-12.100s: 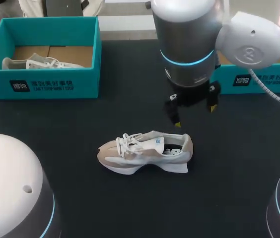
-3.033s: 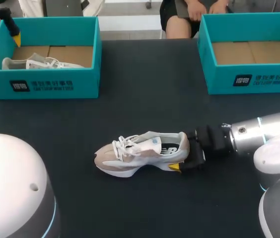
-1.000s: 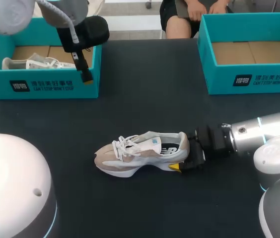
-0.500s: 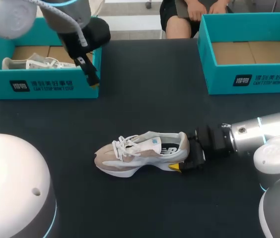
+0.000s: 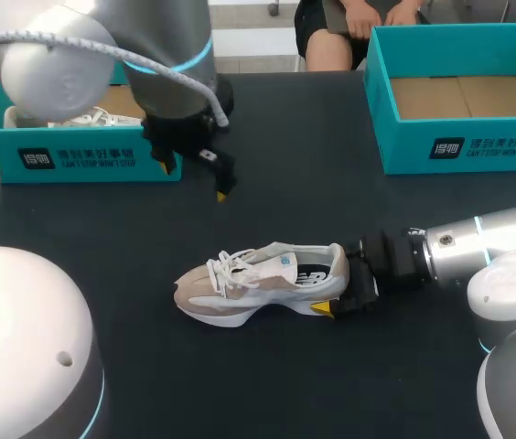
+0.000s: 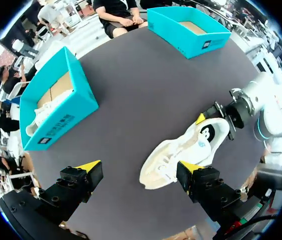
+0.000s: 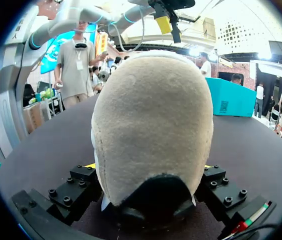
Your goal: Take the shoe out of the shoebox, open the shoe tongue, remove and reinsert the insole, then place the shoe into the shoebox
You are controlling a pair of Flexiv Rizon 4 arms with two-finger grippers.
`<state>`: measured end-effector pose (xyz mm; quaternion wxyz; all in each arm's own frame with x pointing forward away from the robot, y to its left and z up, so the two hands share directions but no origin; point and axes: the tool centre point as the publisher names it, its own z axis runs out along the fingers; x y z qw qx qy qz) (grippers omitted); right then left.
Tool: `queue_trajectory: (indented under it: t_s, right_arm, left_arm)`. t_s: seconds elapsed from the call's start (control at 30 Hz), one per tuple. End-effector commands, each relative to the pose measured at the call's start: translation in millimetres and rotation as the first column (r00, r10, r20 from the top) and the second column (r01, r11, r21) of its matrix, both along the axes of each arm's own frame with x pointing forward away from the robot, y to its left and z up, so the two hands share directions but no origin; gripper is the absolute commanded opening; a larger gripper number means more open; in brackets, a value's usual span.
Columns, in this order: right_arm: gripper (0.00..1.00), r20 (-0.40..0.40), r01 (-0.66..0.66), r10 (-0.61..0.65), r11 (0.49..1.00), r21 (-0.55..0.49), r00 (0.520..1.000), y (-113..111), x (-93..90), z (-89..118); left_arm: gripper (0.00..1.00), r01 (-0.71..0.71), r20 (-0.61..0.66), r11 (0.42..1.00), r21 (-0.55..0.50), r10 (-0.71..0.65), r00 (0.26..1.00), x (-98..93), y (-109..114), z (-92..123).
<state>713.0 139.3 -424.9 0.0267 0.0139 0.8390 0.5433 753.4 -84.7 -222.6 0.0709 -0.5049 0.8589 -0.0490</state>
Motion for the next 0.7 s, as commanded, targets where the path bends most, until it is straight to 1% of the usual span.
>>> queue_trajectory:
  t_s: [0.03, 0.13, 0.2, 0.3, 0.37, 0.43, 0.47, 0.5, 0.7]
  right_arm:
    - [0.00, -0.001, 0.001, -0.001, 1.000, -0.003, 1.000, 3.0, -0.8, -1.8]
    - [0.00, -0.001, 0.001, -0.001, 1.000, -0.003, 1.000, 3.0, -0.8, -1.8]
    - [0.00, -0.001, 0.001, -0.001, 1.000, -0.003, 1.000, 3.0, -0.8, -1.8]
    - [0.00, -0.001, 0.001, -0.001, 1.000, -0.003, 1.000, 3.0, -0.8, -1.8]
    - [0.00, -0.001, 0.001, -0.001, 1.000, -0.003, 1.000, 3.0, -0.8, -1.8]
    - [0.00, -0.001, 0.001, -0.001, 1.000, -0.003, 1.000, 3.0, -0.8, -1.8]
    - [0.00, -0.001, 0.001, -0.001, 1.000, -0.003, 1.000, 3.0, -0.8, -1.8]
    - [0.00, -0.001, 0.001, -0.001, 1.000, -0.003, 1.000, 3.0, -0.8, -1.8]
    - [0.00, -0.001, 0.001, -0.001, 1.000, -0.003, 1.000, 3.0, -0.8, -1.8]
  left_arm:
    - [1.00, -0.140, 0.011, 0.989, 0.039, 0.140, 0.990, -10.3, -36.9, -18.9]
    - [1.00, -0.191, -0.018, 0.981, 0.039, 0.192, 0.981, -16.3, -48.8, -27.3]
    - [1.00, -0.185, -0.029, 0.981, 0.052, 0.187, 0.982, -22.3, -58.5, -34.2]
    - [1.00, -0.194, -0.031, 0.978, 0.078, 0.197, 0.980, -28.7, -68.2, -45.4]
    - [1.00, -0.208, -0.027, 0.974, 0.086, 0.211, 0.977, -36.6, -73.9, -50.7]
    - [1.00, -0.214, -0.043, 0.972, 0.099, 0.219, 0.975, -40.0, -78.9, -57.6]
    - [1.00, -0.214, -0.053, 0.969, 0.123, 0.222, 0.974, -42.2, -82.4, -61.5]
    - [1.00, -0.208, -0.072, 0.971, 0.121, 0.218, 0.973, -44.5, -85.1, -64.8]
    - [1.00, -0.208, -0.072, 0.971, 0.121, 0.218, 0.973, -44.5, -85.1, -64.8]
